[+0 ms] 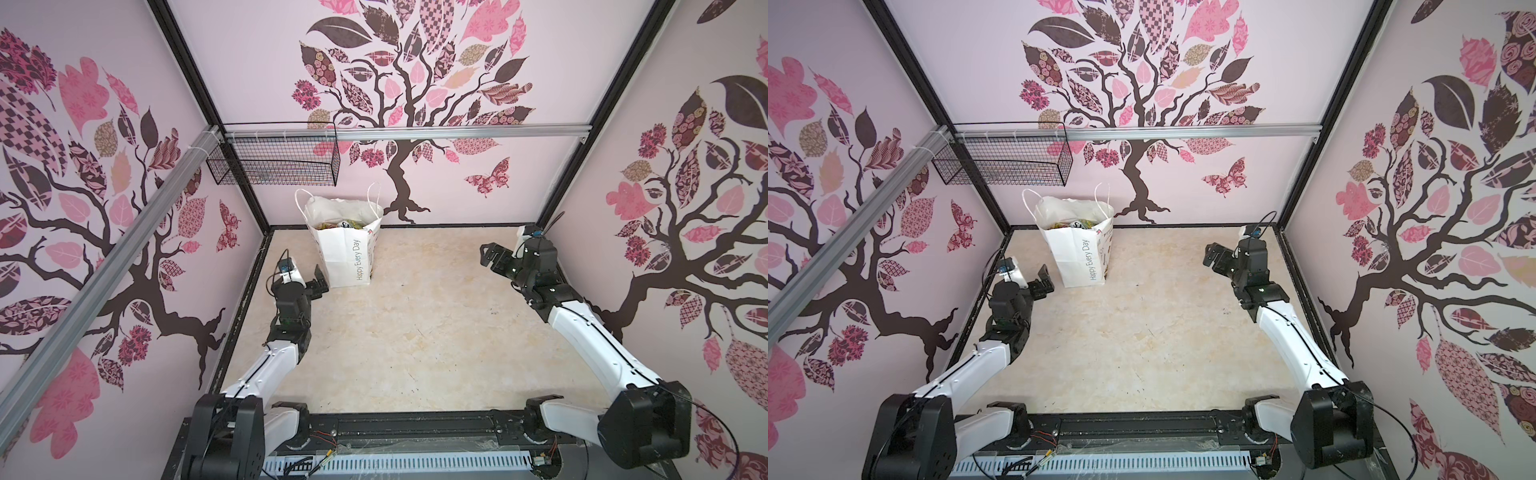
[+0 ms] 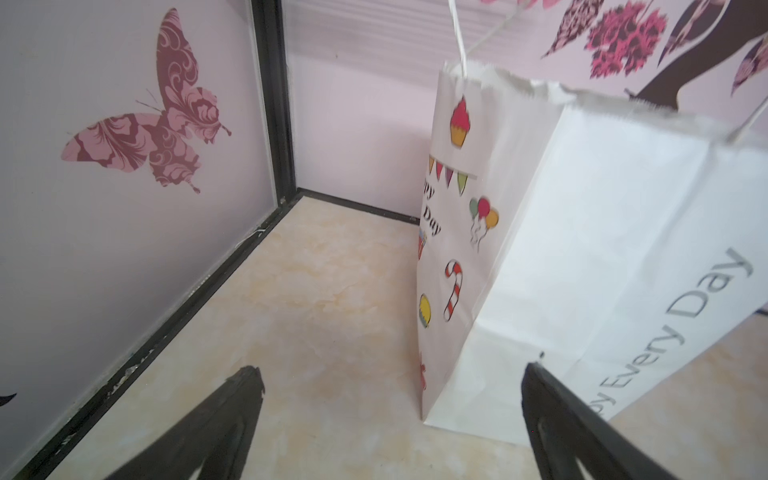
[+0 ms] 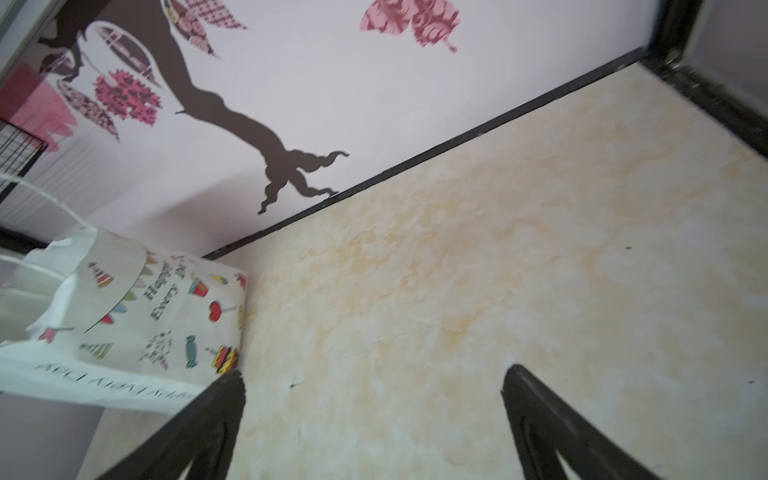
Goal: Take the snacks out of the paper bag
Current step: 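Raise both arms and reach toward the paper bag from either side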
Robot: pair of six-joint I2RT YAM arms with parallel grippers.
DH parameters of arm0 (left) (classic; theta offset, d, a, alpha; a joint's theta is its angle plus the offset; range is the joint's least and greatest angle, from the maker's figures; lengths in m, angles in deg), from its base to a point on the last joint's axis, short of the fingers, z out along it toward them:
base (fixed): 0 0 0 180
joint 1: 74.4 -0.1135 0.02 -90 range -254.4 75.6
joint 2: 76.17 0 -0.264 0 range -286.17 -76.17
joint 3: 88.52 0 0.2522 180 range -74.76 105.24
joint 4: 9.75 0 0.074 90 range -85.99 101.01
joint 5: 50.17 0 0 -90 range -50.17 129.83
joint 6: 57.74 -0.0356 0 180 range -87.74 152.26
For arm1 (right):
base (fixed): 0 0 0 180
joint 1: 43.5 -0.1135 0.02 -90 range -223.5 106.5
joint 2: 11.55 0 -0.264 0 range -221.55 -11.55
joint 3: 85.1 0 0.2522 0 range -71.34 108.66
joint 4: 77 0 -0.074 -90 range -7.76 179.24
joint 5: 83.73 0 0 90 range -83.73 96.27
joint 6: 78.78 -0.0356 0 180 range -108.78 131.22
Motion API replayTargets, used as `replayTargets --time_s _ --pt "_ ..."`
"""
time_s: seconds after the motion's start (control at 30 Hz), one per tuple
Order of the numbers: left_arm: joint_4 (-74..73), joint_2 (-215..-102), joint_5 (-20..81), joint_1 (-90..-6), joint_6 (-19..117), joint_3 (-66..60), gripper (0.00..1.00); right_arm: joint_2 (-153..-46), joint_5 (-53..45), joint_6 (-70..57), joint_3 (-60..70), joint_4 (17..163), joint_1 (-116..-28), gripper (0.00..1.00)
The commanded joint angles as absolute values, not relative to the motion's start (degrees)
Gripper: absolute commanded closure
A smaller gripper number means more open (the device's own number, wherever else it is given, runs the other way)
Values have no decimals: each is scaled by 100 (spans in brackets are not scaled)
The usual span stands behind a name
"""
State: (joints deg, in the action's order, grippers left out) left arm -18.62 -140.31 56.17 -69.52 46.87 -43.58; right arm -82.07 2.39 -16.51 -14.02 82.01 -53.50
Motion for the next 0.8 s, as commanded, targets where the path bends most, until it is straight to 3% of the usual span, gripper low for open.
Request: replayTargets --time_s 0.0,0.1,0.23,0.47,0.77 --pt "122 -13665 5575 -6931 6234 -3414 1 -8411 -164 -1818 -829 7046 -5699 0" --pt "1178 -13631 4757 -6931 7100 -2571 2 -8423 164 -1932 -591 7124 -6179 1" --pt "2638 -14109 3979 -6931 7258 -1221 6 -8650 390 -2211 -355 7494 -6843 2" --pt "4123 -15264 3946 -7290 6836 821 16 -10103 1053 -2421 1426 6849 -7796 1" --pt "5179 -17168 3881 -7695 5927 2947 21 -12165 1240 -2206 3837 6690 -7940 3"
